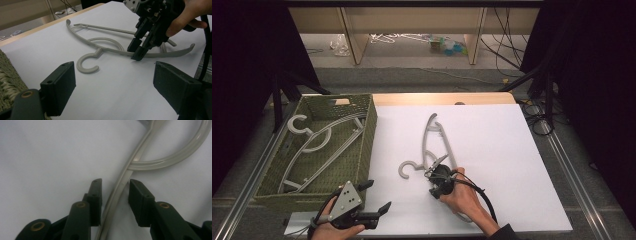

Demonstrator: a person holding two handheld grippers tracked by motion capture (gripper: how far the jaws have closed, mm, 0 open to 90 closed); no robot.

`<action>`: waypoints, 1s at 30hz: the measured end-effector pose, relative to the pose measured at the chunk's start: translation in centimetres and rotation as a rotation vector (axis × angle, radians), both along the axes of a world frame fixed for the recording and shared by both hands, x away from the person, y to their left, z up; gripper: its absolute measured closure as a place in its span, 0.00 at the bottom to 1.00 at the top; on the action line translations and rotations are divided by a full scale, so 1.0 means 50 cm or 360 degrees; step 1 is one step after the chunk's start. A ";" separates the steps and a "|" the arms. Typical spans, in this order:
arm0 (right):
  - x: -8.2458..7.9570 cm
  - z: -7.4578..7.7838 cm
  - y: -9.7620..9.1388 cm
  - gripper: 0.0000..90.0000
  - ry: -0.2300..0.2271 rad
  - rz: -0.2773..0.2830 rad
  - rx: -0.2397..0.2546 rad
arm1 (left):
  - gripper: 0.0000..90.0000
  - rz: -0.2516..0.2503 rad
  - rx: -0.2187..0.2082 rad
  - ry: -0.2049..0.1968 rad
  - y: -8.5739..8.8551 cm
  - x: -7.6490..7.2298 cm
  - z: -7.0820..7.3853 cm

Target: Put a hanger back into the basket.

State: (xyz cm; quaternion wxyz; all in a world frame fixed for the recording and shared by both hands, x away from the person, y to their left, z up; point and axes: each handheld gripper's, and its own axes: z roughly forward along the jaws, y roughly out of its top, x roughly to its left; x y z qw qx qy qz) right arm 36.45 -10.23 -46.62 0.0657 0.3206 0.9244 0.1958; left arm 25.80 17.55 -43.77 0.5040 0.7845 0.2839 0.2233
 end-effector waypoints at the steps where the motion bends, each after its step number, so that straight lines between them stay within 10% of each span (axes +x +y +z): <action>1: 0.001 0.000 -0.001 0.75 -0.0005 0.0005 0.0001 | 0.20 0.0001 0.0002 0.0004 0.000 0.000 -0.001; 10: 0.015 0.003 -0.023 0.91 0.0046 0.0046 0.0027 | 0.21 -0.0004 -0.0027 -0.0015 0.006 0.004 0.001; 30: 0.018 0.004 -0.018 0.90 0.0011 0.0196 -0.0022 | 0.22 0.0005 -0.0001 -0.0017 0.003 0.005 0.001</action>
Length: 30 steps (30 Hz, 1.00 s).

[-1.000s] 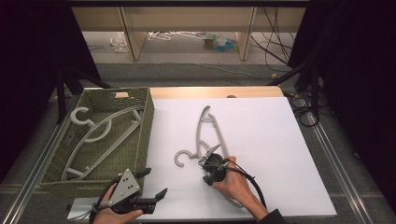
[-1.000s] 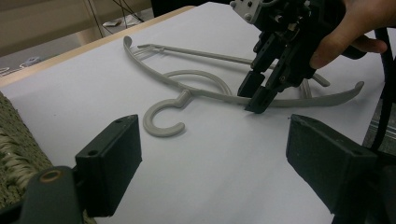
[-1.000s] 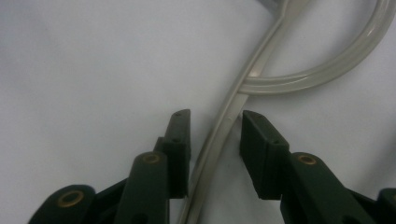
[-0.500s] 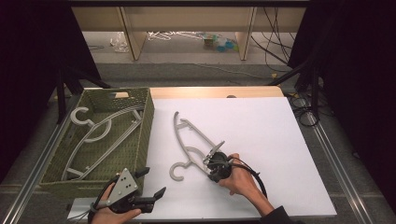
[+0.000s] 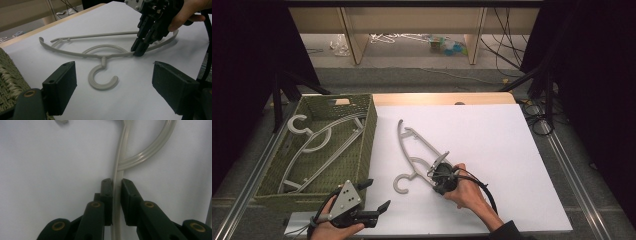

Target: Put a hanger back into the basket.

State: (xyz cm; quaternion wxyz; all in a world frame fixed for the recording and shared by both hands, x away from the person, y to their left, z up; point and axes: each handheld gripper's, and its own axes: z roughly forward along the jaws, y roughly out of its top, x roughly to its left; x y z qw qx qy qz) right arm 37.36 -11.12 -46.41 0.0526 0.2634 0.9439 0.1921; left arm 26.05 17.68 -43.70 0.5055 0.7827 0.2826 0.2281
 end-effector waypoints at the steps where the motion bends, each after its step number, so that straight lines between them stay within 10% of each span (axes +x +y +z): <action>1: 0.000 0.002 -0.003 0.90 0.0018 0.0011 0.0000 | 0.24 0.0006 0.0010 -0.0016 0.000 0.001 0.001; 11: -0.031 0.071 -0.088 0.91 0.0132 0.0219 0.0167 | 0.26 -0.0078 0.0089 -0.0099 -0.022 0.016 0.046; 21: -0.072 0.098 -0.143 0.91 0.0186 0.0347 0.0297 | 0.39 -0.0244 0.0511 -0.0008 -0.104 0.065 0.028; 30: -0.084 0.111 -0.152 0.90 0.0163 0.0395 0.0354 | 0.44 -0.0363 0.0643 -0.0009 -0.143 0.101 -0.005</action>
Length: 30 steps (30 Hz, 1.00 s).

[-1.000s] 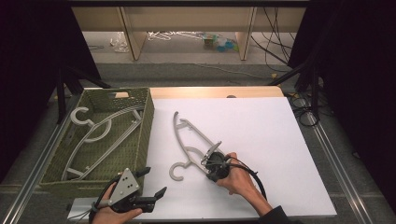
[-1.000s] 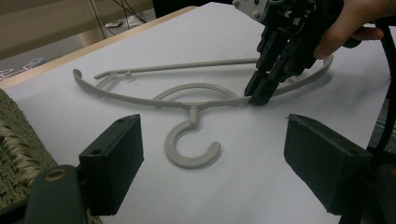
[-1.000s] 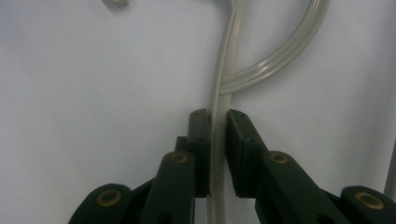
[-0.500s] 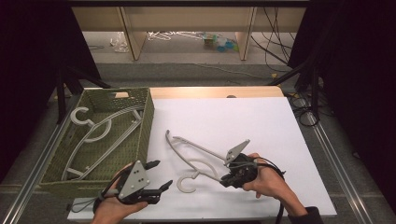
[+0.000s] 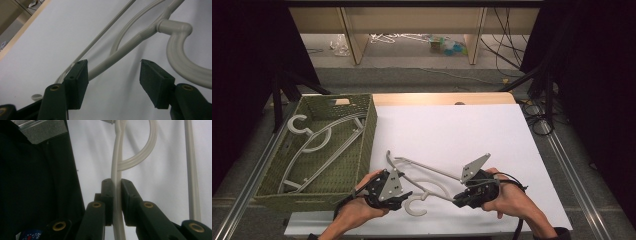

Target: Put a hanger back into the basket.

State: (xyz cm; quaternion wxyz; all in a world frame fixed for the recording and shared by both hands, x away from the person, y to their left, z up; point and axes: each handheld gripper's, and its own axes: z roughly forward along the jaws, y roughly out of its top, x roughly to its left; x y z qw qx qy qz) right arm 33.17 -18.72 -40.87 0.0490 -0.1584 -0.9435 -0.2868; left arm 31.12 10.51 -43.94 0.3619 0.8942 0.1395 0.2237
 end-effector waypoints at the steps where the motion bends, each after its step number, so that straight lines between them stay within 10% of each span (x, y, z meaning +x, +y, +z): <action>1: -0.001 0.001 0.000 0.90 -0.0003 0.0008 -0.0007 | 0.45 -0.0015 0.0008 0.0011 -0.004 0.001 -0.002; 16: -0.011 0.010 -0.011 0.91 -0.0006 0.0082 -0.0007 | 0.57 -0.0356 0.0187 -0.0136 -0.042 0.017 -0.003; 21: -0.013 0.009 -0.014 0.91 0.0004 0.0094 -0.0005 | 0.68 -0.0435 0.0176 -0.0074 -0.045 0.035 -0.001; 30: -0.010 0.006 -0.017 0.91 -0.0009 0.0102 -0.0022 | 0.79 -0.0629 0.0369 -0.0160 -0.060 0.036 0.013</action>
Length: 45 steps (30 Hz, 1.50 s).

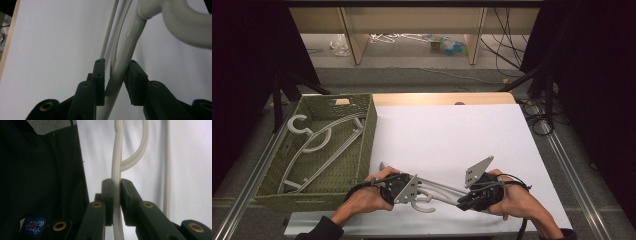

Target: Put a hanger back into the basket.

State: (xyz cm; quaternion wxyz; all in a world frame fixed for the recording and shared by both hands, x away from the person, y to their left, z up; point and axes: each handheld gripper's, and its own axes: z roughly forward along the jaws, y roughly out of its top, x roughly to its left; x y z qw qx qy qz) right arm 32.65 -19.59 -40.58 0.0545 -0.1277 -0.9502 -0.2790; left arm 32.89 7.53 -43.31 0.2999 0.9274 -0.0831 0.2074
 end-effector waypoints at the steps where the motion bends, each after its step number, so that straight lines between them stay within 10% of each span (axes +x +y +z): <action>1: 0.001 0.001 -0.002 0.91 -0.0006 0.0003 -0.0001 | 0.80 -0.0002 -0.0009 -0.0013 -0.002 -0.001 0.004; 9: 0.021 0.021 -0.027 0.74 -0.0185 -0.0223 0.0047 | 0.88 0.0017 -0.0037 -0.0007 -0.012 0.002 0.031; 17: 0.034 0.064 -0.053 0.48 -0.0454 -0.0507 0.0189 | 0.88 0.0355 -0.0155 0.0199 -0.012 0.023 0.057; 31: 0.016 0.100 -0.070 0.36 -0.0482 -0.0693 0.0392 | 0.88 0.0744 -0.0655 0.0592 0.076 0.055 0.150; 45: -0.010 0.044 -0.059 0.29 -0.0428 -0.0682 0.0413 | 0.88 0.0848 -0.0992 0.0769 0.193 0.054 0.261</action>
